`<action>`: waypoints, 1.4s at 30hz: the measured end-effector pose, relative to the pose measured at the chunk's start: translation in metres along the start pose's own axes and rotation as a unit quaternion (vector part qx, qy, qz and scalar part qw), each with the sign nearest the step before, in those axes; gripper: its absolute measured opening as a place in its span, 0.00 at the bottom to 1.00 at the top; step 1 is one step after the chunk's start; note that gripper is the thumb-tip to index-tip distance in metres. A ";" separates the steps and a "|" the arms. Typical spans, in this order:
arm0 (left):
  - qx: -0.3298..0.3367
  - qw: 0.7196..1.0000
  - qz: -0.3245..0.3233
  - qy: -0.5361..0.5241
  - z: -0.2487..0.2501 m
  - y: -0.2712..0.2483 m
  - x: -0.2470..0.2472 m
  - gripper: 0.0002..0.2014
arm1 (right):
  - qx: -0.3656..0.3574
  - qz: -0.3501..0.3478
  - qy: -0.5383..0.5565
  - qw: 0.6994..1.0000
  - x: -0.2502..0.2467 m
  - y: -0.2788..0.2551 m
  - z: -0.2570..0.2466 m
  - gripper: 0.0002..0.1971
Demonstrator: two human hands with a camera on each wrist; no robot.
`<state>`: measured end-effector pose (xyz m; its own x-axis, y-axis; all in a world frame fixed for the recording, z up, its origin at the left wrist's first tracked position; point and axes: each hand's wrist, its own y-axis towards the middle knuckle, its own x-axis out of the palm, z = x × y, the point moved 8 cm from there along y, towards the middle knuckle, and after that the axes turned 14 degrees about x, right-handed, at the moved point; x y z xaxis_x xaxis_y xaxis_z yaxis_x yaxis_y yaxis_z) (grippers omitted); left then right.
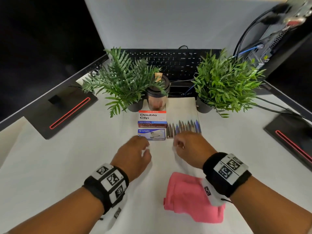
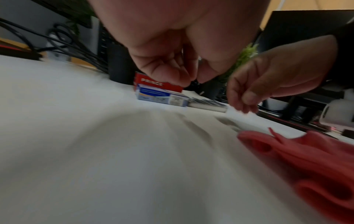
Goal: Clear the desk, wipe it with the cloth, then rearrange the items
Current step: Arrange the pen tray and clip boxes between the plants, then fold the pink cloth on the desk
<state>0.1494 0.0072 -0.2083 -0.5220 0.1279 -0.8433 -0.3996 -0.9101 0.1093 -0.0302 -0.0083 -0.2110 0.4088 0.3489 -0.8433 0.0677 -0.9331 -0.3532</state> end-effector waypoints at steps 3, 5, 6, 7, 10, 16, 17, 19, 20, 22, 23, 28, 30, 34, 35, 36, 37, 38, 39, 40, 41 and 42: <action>0.033 0.995 -0.097 -0.009 0.028 -0.006 0.026 0.07 | 0.025 -0.186 -0.102 0.977 0.021 -0.040 0.027 0.15; 0.040 0.987 -0.152 -0.009 0.038 -0.006 0.039 0.07 | 0.050 -0.248 -0.161 0.954 0.034 -0.067 0.041 0.23; 0.040 0.984 -0.176 -0.012 0.041 -0.007 0.044 0.08 | 0.047 -0.243 -0.188 0.950 0.040 -0.076 0.042 0.19; 0.042 0.979 -0.199 -0.020 0.045 -0.010 0.048 0.10 | 0.035 -0.228 -0.206 0.951 0.046 -0.083 0.040 0.12; 0.037 0.949 -0.301 -0.093 0.063 -0.028 0.054 0.23 | 0.026 -0.200 -0.138 0.970 0.048 -0.105 0.024 0.10; -0.106 0.779 -0.277 -0.552 0.078 -0.056 0.033 0.22 | 0.127 -0.125 0.383 0.906 0.011 -0.123 0.011 0.15; -0.117 0.797 -0.280 -0.522 0.068 -0.058 0.032 0.23 | 0.153 -0.099 0.382 0.906 0.018 -0.124 0.018 0.13; -0.111 0.891 -0.275 -0.345 0.039 -0.057 0.032 0.23 | 0.211 -0.055 0.247 0.944 0.034 -0.131 0.032 0.12; -0.110 0.929 -0.263 -0.236 0.024 -0.056 0.031 0.26 | 0.239 -0.045 0.168 0.956 0.044 -0.136 0.038 0.15; -0.107 0.970 -0.206 -0.076 0.012 -0.057 0.020 0.30 | 0.271 -0.015 0.066 0.960 0.056 -0.148 0.043 0.25; -0.094 0.981 -0.167 -0.030 0.013 -0.061 0.014 0.30 | 0.266 0.022 0.038 0.963 0.057 -0.152 0.042 0.26; -0.013 0.992 -0.117 0.051 0.048 -0.102 0.022 0.21 | 0.039 0.144 -0.014 0.989 0.070 -0.147 -0.013 0.15; -0.041 0.992 -0.122 0.010 0.047 -0.116 0.035 0.25 | -0.004 0.118 -0.039 0.992 0.092 -0.144 -0.027 0.20; -0.235 0.958 -0.045 -0.158 0.024 -0.124 0.044 0.30 | 0.029 0.087 -0.092 0.992 0.131 -0.144 -0.019 0.27; -0.294 0.933 -0.015 -0.205 0.015 -0.124 0.050 0.28 | 0.035 0.085 -0.099 0.991 0.138 -0.146 -0.016 0.27; -0.347 0.901 0.012 -0.260 0.010 -0.126 0.053 0.25 | 0.043 0.086 -0.103 0.990 0.144 -0.147 -0.013 0.28; -0.382 0.870 0.029 -0.310 0.008 -0.127 0.058 0.23 | 0.051 0.087 -0.101 0.990 0.148 -0.147 -0.010 0.28; -0.400 0.852 0.023 -0.338 0.006 -0.127 0.061 0.23 | 0.053 0.093 -0.099 0.989 0.150 -0.147 -0.009 0.29; -0.403 0.850 -0.006 -0.340 0.007 -0.126 0.061 0.23 | 0.051 0.095 -0.100 0.989 0.152 -0.147 -0.009 0.29; -0.395 0.854 -0.044 -0.335 0.010 -0.125 0.062 0.22 | 0.047 0.094 -0.103 0.989 0.153 -0.146 -0.009 0.29; -0.379 0.864 -0.074 -0.323 0.013 -0.123 0.061 0.21 | 0.044 0.092 -0.108 0.989 0.154 -0.146 -0.010 0.30; -0.353 0.877 -0.096 -0.313 0.018 -0.120 0.060 0.21 | 0.046 0.091 -0.109 0.989 0.154 -0.146 -0.009 0.30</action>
<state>0.1527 0.1307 -0.2626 -0.8951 0.2961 -0.3333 -0.0751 -0.8371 -0.5419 0.0315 0.1805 -0.2860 0.1991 0.1957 -0.9602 -0.0762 -0.9738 -0.2142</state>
